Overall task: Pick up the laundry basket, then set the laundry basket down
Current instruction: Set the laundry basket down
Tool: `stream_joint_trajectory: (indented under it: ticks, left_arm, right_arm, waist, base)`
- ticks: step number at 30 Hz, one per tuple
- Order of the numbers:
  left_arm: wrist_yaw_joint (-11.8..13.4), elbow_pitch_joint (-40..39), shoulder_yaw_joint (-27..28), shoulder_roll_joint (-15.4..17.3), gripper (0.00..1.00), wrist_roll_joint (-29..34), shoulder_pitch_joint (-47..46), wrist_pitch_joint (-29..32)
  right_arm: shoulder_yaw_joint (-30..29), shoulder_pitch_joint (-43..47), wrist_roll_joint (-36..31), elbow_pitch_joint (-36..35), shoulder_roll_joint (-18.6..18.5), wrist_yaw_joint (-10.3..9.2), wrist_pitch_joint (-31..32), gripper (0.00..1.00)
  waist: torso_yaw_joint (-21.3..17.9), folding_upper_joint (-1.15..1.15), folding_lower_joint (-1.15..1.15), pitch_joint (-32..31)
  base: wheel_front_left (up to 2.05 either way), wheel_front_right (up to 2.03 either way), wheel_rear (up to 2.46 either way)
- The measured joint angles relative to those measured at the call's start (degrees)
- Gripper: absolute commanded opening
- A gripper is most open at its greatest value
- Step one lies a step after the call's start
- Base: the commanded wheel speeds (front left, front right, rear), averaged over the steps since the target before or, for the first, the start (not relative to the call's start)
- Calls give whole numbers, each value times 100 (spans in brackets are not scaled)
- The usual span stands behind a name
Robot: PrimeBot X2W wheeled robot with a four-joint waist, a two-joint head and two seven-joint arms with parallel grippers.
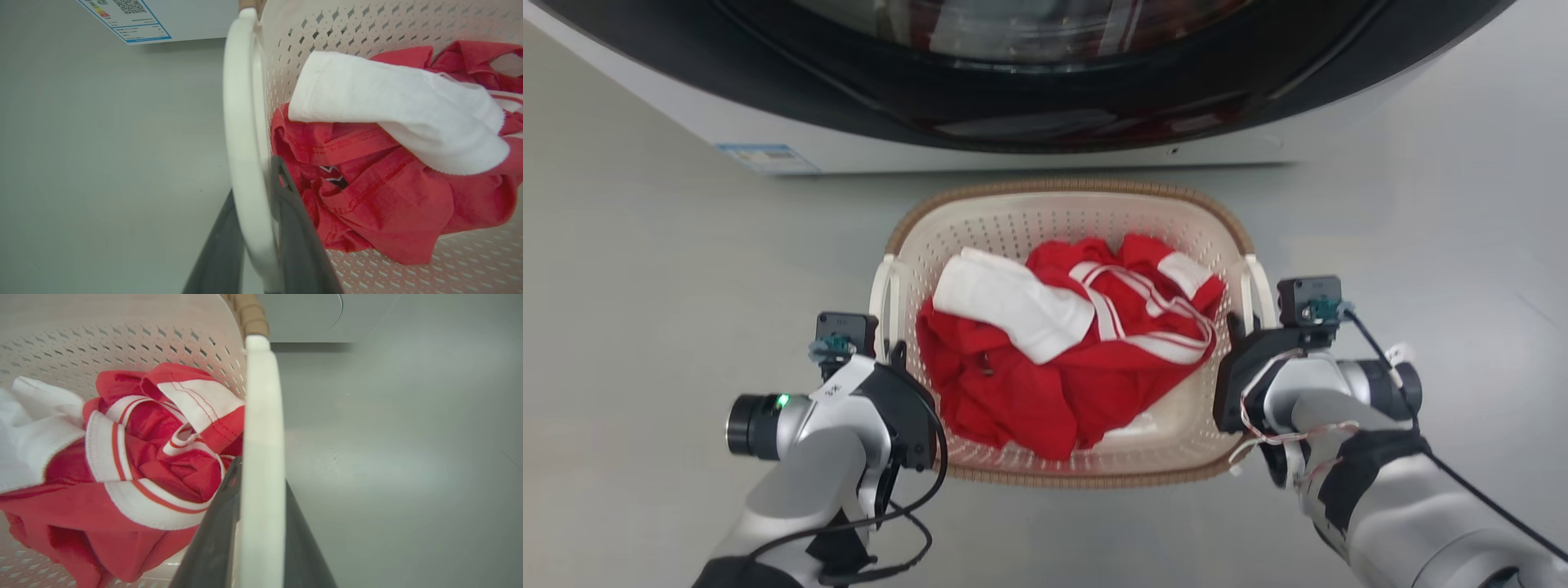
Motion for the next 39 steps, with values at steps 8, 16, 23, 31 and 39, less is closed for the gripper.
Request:
stream_joint_trajectory:
  ticks: [8, 16, 23, 31, 39]
  left_arm:
    - [19, -65, -33, 1, 0, 51, -597, -63]
    - [24, -38, -63, -20, 0, 52, -787, -163]
    - [15, 14, -70, -33, 0, 52, -923, -285]
    - [14, 59, -77, -41, 0, 92, -1035, -421]
    - [9, 112, -77, -40, 31, 92, -1137, -564]
  right_arm:
    - [-18, -735, -175, 226, -16, 0, -129, 0]
    - [-9, -943, -241, 324, -27, 1, -312, 0]
    - [-5, -1005, -266, 347, -27, 1, -427, 0]
    - [-9, -1048, -266, 343, -40, 0, -527, 0]
    - [37, -1127, -333, 354, -48, 1, -602, 48]
  waist:
    - [151, 0, 0, 766]
    - [286, 0, 0, 1345]
    - [394, 0, 0, 1577]
    - [419, -1, -1, 1633]
    - [419, -1, -1, 1638]
  base:
    - [0, 0, 0]
    - [0, 0, 0]
    - [0, 0, 0]
    - [0, 0, 0]
    - [0, 0, 0]
